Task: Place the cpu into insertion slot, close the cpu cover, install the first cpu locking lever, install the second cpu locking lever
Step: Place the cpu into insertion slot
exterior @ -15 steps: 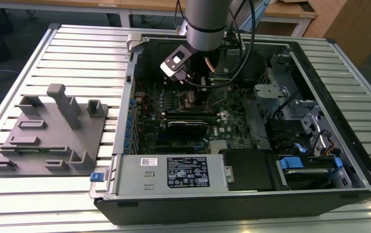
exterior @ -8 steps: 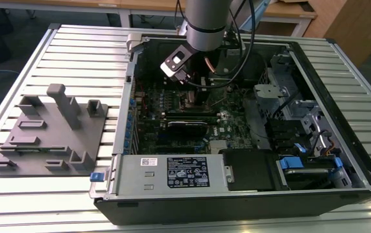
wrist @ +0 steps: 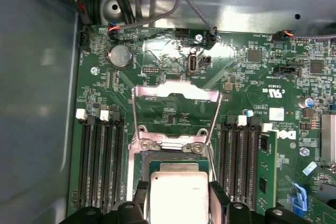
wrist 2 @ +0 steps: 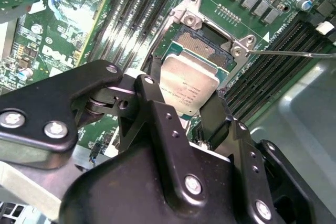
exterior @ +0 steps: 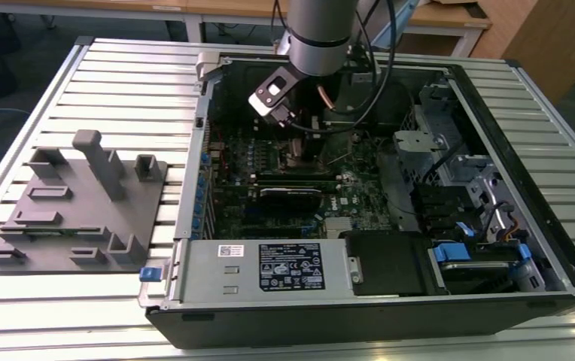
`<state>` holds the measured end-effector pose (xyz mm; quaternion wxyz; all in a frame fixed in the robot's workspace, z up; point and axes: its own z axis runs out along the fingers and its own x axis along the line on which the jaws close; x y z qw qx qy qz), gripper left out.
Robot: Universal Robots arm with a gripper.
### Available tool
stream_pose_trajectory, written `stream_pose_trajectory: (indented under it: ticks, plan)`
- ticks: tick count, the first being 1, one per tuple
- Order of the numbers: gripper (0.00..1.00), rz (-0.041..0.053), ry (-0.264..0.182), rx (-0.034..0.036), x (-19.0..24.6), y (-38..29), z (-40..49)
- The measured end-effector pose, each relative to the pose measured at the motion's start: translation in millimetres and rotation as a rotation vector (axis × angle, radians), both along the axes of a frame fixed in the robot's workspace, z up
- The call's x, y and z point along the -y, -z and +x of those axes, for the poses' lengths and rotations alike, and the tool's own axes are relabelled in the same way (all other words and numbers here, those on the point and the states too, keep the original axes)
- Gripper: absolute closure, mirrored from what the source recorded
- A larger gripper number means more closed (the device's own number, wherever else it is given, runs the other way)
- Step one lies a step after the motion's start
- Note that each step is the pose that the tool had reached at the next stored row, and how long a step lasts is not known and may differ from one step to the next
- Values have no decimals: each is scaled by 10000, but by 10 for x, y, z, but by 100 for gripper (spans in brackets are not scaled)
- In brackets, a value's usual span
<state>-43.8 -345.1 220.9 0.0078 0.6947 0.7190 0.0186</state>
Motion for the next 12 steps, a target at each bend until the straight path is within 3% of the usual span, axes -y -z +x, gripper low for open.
stream_pose_trajectory:
  ticks: [3,7,12]
  plan:
    - [46,-28,-2,2,-48,4,0]
    - [46,-224,-38,22,-120,15,-6]
    - [46,-665,-103,26,-149,29,-10]
